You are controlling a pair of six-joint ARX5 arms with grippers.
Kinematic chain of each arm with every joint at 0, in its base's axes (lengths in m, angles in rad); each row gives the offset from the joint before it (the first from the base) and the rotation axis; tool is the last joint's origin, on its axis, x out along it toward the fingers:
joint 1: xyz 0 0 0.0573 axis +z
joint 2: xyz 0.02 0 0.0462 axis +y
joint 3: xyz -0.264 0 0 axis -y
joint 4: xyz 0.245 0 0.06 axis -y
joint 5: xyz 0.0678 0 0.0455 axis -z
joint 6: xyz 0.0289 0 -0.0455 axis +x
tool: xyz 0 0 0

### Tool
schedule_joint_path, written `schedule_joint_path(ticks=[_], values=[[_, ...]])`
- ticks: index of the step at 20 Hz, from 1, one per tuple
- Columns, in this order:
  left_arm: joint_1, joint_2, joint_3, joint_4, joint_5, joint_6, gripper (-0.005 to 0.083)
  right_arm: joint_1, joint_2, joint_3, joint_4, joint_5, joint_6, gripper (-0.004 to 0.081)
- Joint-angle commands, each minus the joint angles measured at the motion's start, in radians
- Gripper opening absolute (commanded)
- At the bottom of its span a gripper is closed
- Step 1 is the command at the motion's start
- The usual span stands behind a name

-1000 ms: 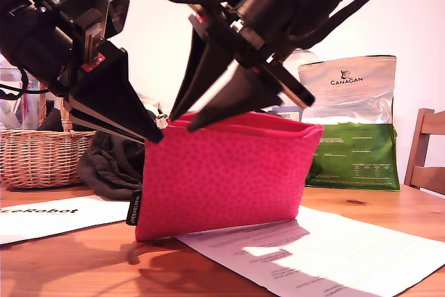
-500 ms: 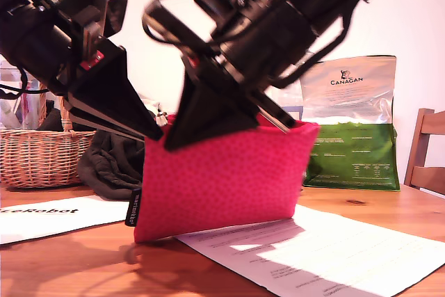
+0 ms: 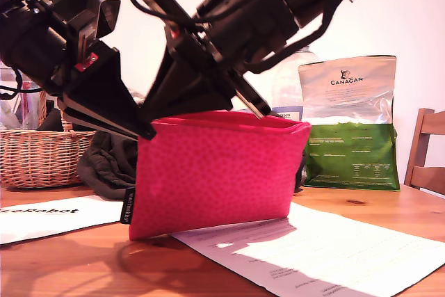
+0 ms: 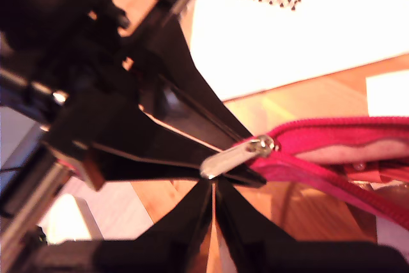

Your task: Close the zipper in the zip bag in front of you

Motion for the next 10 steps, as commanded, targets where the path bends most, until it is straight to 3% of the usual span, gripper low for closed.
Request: schedule_joint_path(ticks=[1, 7, 10], values=[[-0.014, 0.014, 0.005, -0.019, 0.023, 0.026, -0.0021, -0.003, -0.003, -0.008, 0.056, 0.009, 0.004, -0.0011], [-0.014, 0.014, 0.005, -0.027, 0.021, 0.031, -0.0021, -0.035, -0.005, 0.02, 0.098, 0.026, 0.014, -0.0011], [-0.013, 0.014, 0.005, -0.025, 0.014, 0.032, -0.0021, -0.039, -0.011, 0.025, 0.061, -0.02, -0.079, -0.0009]])
